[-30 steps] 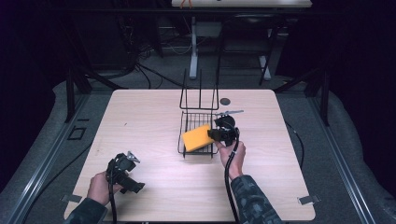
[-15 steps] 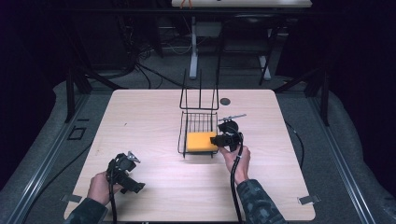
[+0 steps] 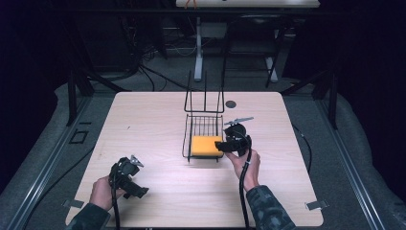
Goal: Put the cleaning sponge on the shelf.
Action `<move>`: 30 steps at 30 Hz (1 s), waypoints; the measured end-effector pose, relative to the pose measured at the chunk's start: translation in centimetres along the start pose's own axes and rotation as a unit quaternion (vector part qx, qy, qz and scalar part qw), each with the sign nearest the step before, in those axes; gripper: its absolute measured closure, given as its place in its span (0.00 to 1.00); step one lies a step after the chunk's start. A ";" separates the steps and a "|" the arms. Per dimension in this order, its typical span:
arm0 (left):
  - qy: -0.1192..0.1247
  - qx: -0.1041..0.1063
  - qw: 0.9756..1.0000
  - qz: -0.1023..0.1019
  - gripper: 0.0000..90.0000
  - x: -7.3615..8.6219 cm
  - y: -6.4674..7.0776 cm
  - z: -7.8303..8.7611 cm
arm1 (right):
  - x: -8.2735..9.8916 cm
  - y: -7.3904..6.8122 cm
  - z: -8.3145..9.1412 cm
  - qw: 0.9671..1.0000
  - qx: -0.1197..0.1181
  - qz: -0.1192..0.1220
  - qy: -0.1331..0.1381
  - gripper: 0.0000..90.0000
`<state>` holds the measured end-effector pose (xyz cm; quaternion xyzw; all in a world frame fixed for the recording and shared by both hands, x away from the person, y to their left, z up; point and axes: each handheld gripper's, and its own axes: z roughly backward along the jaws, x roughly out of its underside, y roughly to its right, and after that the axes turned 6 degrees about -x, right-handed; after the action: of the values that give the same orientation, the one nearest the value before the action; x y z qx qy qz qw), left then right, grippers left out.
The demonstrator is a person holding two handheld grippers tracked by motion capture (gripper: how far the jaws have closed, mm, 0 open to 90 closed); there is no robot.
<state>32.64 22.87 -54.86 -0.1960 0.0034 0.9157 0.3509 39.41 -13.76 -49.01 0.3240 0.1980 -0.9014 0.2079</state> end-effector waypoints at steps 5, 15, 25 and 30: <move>0.001 -0.001 1.000 -0.001 0.02 0.0 0.0 0.0 | 0.0 0.0 1.6 1.000 0.001 0.020 0.008 0.41; 0.001 -0.002 1.000 -0.002 0.02 -0.1 0.1 0.0 | 0.8 0.1 5.6 0.999 0.008 0.040 0.035 0.22; 0.001 -0.002 1.000 -0.002 0.02 -0.1 0.1 0.0 | 2.4 0.8 8.9 0.997 0.027 0.054 0.047 0.15; 0.002 -0.001 1.000 -0.001 0.02 -0.2 0.1 0.0 | 3.9 1.5 10.3 0.997 0.039 0.048 0.045 0.11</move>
<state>32.67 22.65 -54.85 -0.1983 0.0034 0.9149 0.3516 32.26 -21.03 -44.60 0.3816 0.1558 -0.8818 0.2292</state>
